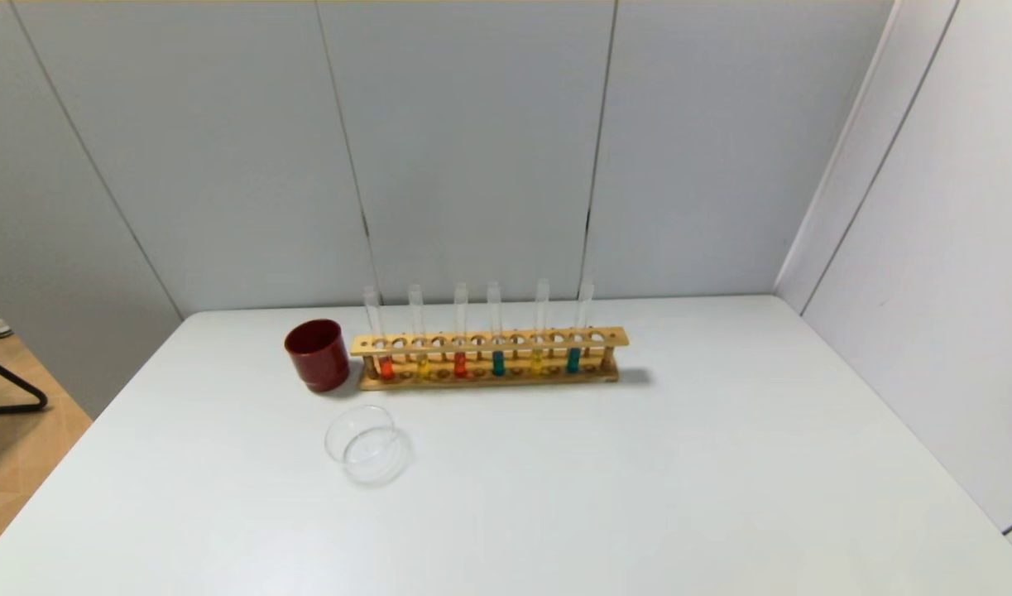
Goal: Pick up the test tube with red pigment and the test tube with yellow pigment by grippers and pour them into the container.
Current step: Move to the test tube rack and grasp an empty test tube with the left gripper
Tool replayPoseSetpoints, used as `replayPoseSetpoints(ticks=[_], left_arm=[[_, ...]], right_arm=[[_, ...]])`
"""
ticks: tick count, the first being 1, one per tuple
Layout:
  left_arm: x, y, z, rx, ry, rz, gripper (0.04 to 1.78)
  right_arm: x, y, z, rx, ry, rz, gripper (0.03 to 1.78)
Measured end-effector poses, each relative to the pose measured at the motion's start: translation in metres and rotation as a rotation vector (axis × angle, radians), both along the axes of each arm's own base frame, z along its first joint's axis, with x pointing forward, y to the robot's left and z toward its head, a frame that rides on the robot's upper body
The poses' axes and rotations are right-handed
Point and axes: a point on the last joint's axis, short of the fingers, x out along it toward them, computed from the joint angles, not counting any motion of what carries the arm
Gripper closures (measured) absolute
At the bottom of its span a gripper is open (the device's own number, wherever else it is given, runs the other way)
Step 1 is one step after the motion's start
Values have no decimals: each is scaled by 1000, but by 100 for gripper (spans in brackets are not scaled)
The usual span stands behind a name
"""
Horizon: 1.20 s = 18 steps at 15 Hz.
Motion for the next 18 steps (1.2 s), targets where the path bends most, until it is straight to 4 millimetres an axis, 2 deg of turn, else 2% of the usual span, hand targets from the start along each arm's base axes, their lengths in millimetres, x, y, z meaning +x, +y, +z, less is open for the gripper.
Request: replayPoseSetpoints(ticks=[2,4,7,11,15,18], left_arm=[[0,0,1,20,3,-7,7],[-4,0,10,23,-20,-15,7],[-16,-1,34,24,-32,-24,7],[-29,-1,79,26,-54,-47,7],[-14,-1,128,59,-28,-53,7],[15,-1,166,74,-23,-59,7]], right_arm=[[0,0,0,0,0,0,6],[0,0,0,0,0,0,6],[0,0,0,0,0,0,6],[0,0,0,0,0,0,6],[0,0,0,0,0,0,6],[0,0,0,0,0,0,6]])
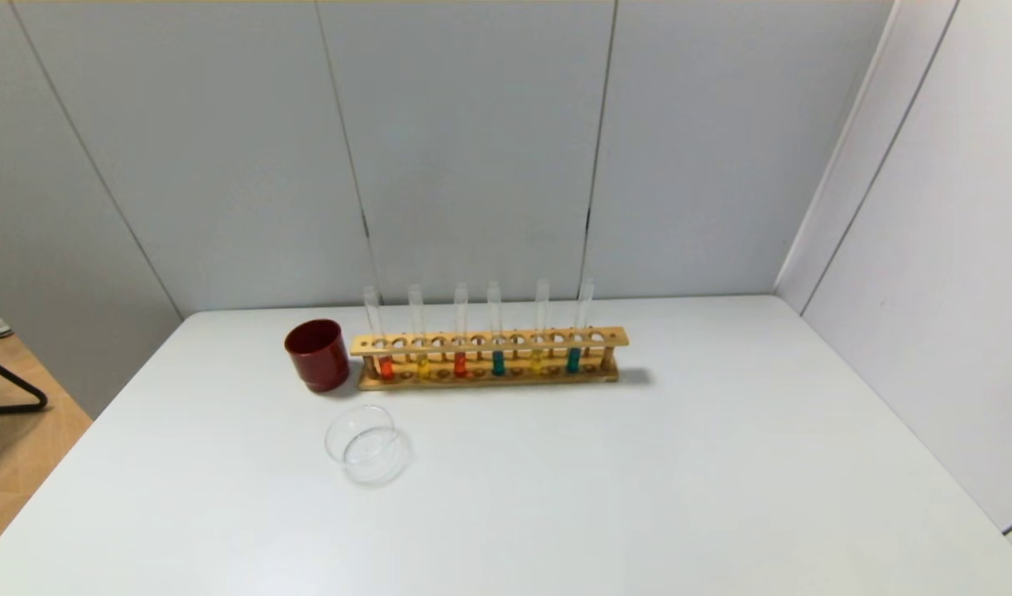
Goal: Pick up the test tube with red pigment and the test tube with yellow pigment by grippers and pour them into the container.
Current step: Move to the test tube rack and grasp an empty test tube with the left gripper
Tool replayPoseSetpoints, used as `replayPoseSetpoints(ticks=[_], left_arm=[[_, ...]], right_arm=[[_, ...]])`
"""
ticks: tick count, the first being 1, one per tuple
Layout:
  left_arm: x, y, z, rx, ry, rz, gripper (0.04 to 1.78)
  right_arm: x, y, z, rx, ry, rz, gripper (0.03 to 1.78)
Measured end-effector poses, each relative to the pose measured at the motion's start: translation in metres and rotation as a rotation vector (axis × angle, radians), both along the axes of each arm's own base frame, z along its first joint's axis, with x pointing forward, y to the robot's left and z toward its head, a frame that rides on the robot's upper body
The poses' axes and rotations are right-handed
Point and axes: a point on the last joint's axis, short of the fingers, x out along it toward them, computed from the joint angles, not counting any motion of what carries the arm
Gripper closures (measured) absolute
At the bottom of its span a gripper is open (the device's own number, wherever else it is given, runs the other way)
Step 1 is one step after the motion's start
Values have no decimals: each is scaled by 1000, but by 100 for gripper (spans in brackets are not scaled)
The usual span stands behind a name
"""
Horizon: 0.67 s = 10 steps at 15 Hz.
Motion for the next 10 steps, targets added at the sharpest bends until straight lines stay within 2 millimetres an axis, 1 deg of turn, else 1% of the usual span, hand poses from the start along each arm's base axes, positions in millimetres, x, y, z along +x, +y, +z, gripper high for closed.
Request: replayPoseSetpoints(ticks=[1,3,5,7,10], left_arm=[[12,0,12,1,-6,-1,7],[42,-1,36,3,-9,-4,7],[77,-1,53,3,0,-7,7],[112,-2,61,1,20,-11,7],[163,-4,56,-21,62,-86,7]], right_arm=[[0,0,0,0,0,0,6],[0,0,0,0,0,0,6],[0,0,0,0,0,0,6],[0,0,0,0,0,1,6],[0,0,0,0,0,0,6]])
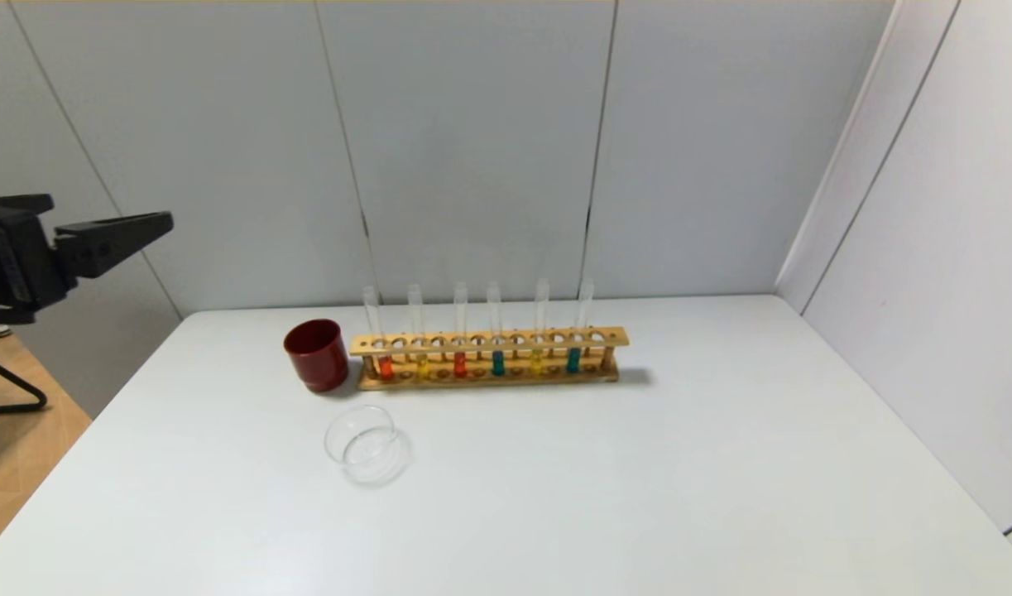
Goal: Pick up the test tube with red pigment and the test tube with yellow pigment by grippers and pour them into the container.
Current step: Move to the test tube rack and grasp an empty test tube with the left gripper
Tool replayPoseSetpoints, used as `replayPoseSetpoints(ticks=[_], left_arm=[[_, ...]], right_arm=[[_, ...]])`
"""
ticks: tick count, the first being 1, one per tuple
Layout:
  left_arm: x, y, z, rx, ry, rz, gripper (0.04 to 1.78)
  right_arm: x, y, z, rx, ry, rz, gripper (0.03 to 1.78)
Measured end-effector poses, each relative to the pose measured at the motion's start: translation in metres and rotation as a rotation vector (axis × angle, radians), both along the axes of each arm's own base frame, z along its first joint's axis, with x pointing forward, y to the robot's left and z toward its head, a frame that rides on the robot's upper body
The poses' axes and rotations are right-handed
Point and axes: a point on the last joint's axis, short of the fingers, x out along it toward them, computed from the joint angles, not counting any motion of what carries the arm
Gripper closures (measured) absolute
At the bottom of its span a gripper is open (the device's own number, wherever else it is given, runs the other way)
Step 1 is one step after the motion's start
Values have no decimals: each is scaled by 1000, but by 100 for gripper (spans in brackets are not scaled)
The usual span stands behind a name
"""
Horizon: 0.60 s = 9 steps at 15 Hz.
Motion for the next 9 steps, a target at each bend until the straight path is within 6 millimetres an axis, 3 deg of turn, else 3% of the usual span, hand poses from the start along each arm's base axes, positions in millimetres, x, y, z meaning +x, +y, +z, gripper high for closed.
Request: replayPoseSetpoints(ticks=[4,9], left_arm=[[61,-1,-21,-69,57,-33,7],[113,-2,-63,-89,156,-35,7]], right_arm=[[0,0,0,0,0,0,6],[0,0,0,0,0,0,6]])
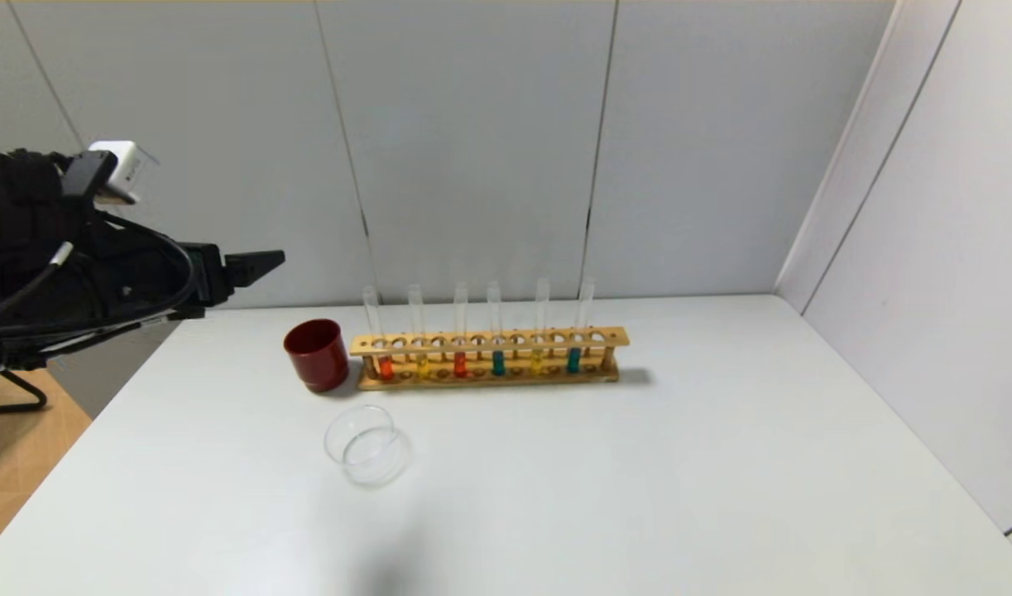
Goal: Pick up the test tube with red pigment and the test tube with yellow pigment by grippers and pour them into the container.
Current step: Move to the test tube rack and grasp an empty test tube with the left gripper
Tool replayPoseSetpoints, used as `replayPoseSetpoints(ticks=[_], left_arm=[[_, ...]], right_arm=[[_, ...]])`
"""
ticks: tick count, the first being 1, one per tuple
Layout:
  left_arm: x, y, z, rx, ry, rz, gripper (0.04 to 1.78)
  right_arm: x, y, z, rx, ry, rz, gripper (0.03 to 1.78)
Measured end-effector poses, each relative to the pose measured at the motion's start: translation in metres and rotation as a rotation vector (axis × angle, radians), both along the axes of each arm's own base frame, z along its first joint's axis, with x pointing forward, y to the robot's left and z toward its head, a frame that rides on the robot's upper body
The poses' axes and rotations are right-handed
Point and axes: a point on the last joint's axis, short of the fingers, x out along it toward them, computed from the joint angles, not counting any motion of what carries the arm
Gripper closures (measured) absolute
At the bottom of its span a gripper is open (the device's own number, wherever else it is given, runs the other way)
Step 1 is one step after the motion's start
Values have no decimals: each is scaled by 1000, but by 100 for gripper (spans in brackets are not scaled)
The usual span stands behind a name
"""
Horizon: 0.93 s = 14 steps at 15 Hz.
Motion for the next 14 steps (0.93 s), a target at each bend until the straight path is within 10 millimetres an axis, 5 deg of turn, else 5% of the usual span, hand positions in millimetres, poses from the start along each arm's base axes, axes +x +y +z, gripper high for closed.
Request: replayPoseSetpoints(ticks=[7,14], left_arm=[[39,-20,-55,-22,54,-75,7],[60,-42,-81,-17,92,-131,7]], right_arm=[[0,0,0,0,0,0,6],[0,0,0,0,0,0,6]])
